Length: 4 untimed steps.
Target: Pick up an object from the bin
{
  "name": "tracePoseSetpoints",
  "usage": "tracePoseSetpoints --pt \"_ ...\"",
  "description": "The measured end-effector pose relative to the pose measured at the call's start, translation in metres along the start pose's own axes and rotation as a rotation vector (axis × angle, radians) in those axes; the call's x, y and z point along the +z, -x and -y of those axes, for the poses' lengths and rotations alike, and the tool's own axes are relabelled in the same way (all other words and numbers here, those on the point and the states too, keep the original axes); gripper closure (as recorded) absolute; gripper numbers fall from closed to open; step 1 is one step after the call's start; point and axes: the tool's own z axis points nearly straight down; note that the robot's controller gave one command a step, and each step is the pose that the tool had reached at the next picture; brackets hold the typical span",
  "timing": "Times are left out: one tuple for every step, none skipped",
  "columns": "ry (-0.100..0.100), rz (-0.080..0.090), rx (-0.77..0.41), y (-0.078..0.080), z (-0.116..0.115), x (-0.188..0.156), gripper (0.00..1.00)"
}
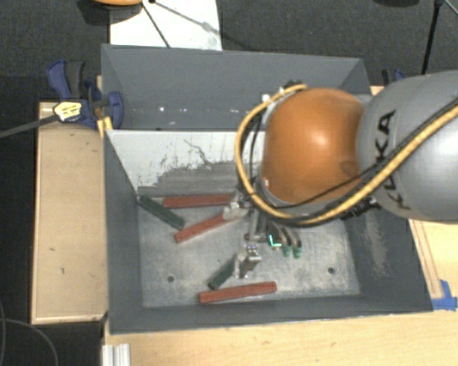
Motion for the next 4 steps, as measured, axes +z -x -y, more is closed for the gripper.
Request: tracePoseSetpoints --pt "0.0 0.002 0.003 0.001 0.0 -0.001 0.0" --pt "0.001 0.007 -0.095 0.007 -0.002 0.031 0.0" --pt "0.001 0.007 -0.171 0.018 0.013 0.097 0.0" --pt "0.002 0.014 -0.191 0.02 0.008 0.162 1.0"
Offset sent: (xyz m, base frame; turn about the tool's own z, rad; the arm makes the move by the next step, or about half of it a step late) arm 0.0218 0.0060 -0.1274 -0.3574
